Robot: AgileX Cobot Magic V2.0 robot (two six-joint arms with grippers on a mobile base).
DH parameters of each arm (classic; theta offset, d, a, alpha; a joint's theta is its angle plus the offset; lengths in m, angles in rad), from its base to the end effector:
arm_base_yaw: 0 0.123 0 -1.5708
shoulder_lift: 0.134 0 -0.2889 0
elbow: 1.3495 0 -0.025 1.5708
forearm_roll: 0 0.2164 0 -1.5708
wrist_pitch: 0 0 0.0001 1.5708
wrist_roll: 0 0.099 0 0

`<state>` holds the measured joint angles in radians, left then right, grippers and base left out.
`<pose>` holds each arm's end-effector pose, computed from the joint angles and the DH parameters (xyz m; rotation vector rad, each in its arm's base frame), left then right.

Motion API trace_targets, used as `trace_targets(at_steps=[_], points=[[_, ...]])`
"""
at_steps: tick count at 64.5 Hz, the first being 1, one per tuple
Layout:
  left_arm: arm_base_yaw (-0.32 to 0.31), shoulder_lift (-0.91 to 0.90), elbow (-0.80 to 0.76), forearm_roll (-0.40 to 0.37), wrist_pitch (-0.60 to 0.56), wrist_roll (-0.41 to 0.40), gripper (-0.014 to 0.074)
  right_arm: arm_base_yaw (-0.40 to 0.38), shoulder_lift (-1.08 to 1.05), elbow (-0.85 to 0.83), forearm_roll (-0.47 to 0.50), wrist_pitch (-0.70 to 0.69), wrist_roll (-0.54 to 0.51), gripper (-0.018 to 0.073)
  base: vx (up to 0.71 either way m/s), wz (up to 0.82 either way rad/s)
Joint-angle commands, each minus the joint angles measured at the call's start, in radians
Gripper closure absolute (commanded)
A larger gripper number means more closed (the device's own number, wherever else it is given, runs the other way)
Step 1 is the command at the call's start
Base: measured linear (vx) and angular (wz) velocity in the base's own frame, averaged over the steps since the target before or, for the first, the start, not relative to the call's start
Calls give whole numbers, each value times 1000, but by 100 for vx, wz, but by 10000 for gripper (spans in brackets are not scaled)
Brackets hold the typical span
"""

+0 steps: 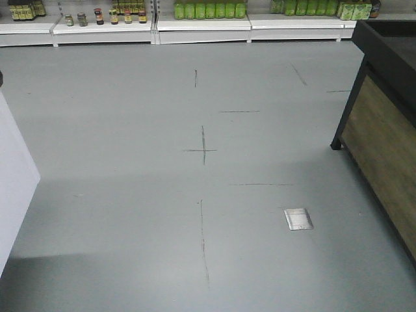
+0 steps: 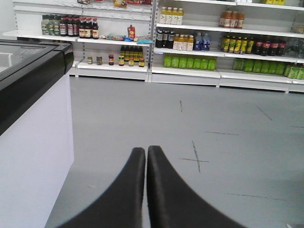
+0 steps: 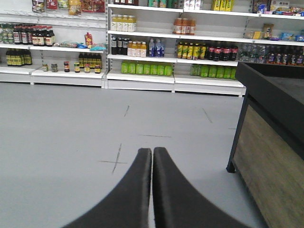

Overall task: Pick three apples into basket with both arms
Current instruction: 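Drive the base forward across the floor toward the fruit tables, then turn the base and approach the table holding the light-blue basket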

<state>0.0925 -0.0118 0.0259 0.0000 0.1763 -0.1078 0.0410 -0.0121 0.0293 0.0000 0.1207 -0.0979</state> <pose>0.0256 0.0024 0.1887 -0.1674 1.6655 -0.0116 0.0262 0.0011 0.1931 -0.1125 1.6177 -0.0439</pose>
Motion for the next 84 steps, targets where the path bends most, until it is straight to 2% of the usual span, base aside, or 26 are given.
trace_targets(at_steps=[1, 54, 84], points=[[-5, -15, 5, 0, -76, -4, 603, 0, -13, 13, 0, -78, -6, 564, 16, -18], [-5, -15, 5, 0, -76, -4, 603, 0, -13, 13, 0, -78, -6, 564, 19, -21], [-5, -15, 5, 0, -76, -4, 603, 0, -13, 13, 0, -78, -6, 564, 19, -37]])
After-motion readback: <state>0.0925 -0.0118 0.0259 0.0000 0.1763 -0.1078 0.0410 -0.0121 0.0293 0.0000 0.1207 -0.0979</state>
